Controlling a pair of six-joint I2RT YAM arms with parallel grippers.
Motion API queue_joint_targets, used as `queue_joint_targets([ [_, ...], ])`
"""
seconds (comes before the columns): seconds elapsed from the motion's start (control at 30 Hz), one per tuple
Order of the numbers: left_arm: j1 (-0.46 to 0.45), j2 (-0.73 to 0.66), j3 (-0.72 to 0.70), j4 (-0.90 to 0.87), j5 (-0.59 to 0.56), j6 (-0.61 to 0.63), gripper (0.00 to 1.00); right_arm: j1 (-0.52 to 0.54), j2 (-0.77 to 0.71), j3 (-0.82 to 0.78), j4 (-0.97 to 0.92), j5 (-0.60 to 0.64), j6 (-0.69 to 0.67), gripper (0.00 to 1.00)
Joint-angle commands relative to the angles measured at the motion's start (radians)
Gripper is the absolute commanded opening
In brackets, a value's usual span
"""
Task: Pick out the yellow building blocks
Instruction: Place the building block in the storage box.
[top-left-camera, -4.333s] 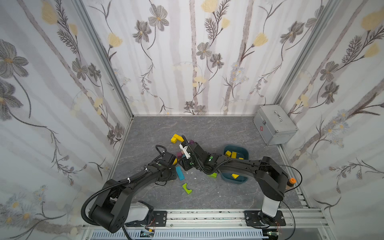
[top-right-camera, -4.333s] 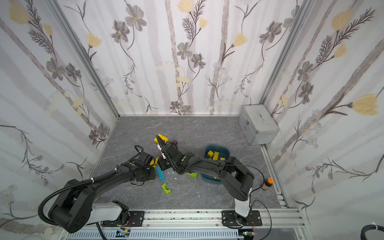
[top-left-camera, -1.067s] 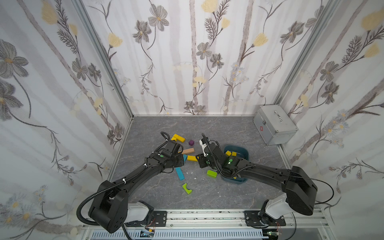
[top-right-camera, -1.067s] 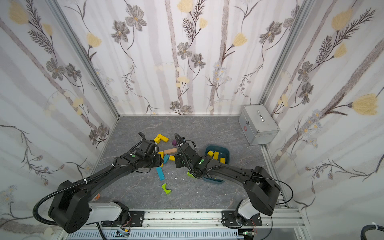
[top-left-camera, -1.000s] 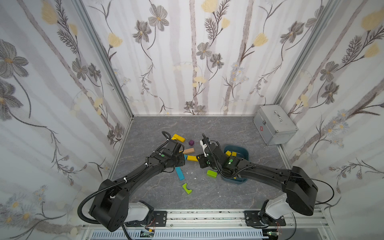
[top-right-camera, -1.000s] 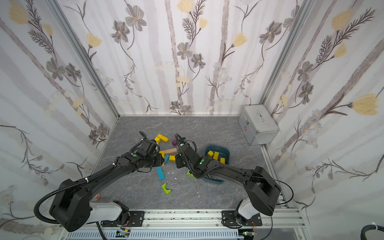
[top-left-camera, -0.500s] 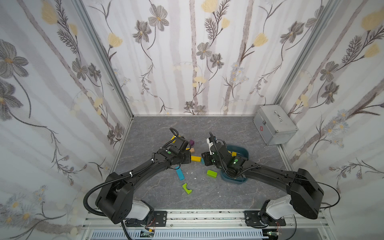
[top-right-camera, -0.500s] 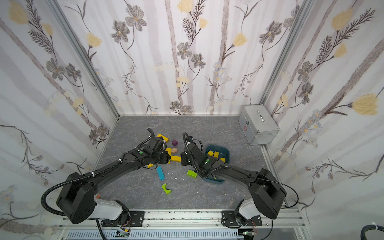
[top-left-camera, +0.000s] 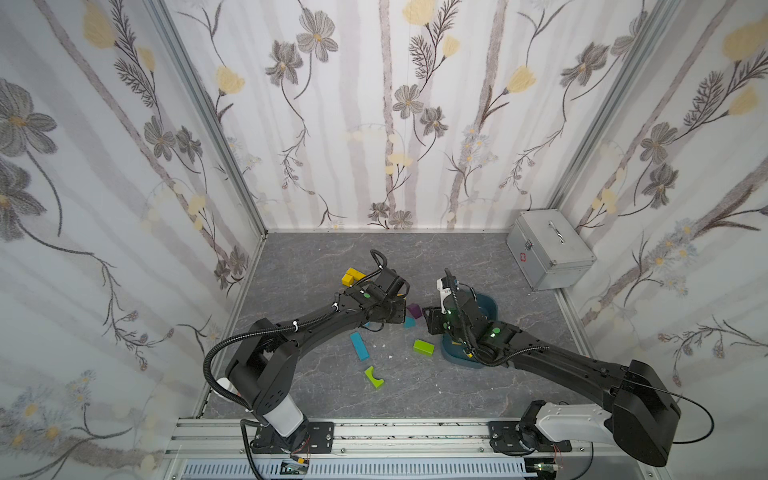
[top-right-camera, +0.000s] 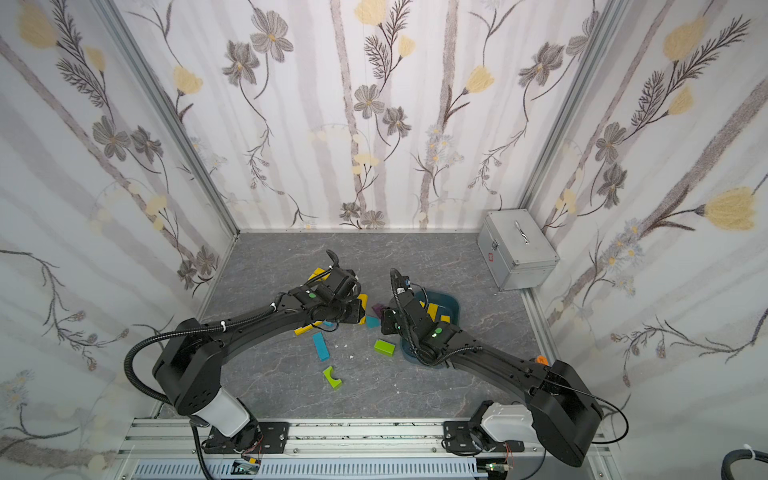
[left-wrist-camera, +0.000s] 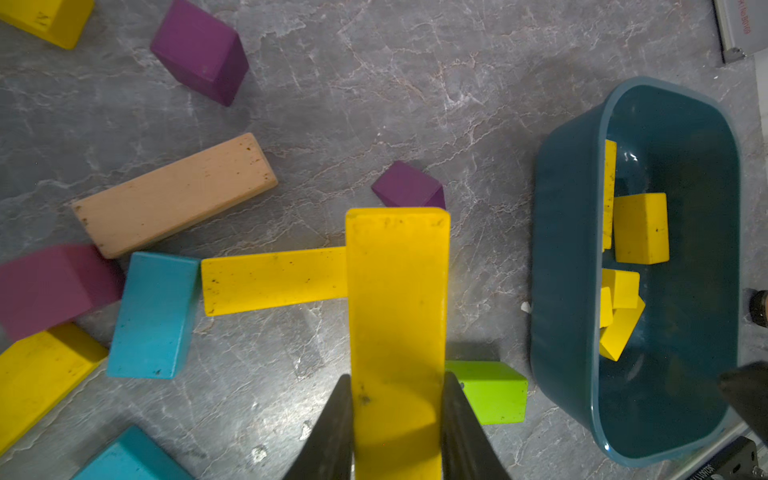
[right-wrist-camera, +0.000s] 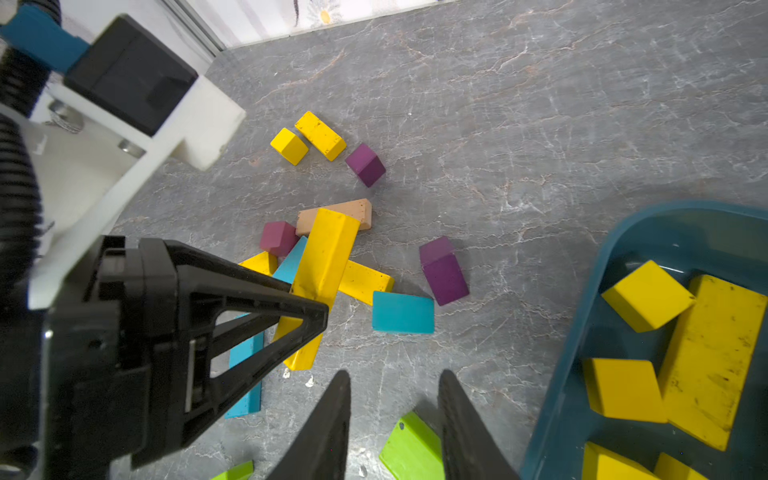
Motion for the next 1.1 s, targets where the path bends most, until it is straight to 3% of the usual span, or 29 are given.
queue_joint_targets([
  [0.0,-0.003,0.016,0.02,0.014,0.008,0.005,0.29,-0.006,-0.013,-0.009,0.016,0.016,0.018,0.37],
  [0.43,-0.077,0.057,0.104,-0.021,0.004,0.015,0.29,-0.015,-0.032,-0.009,-0.02,0.022,0.041,0.41],
  [1.07,-0.183,0.232,0.271,-0.011,0.07,0.007,0.29,-0.06,-0.198,-0.164,-0.171,0.119,0.137,0.42],
])
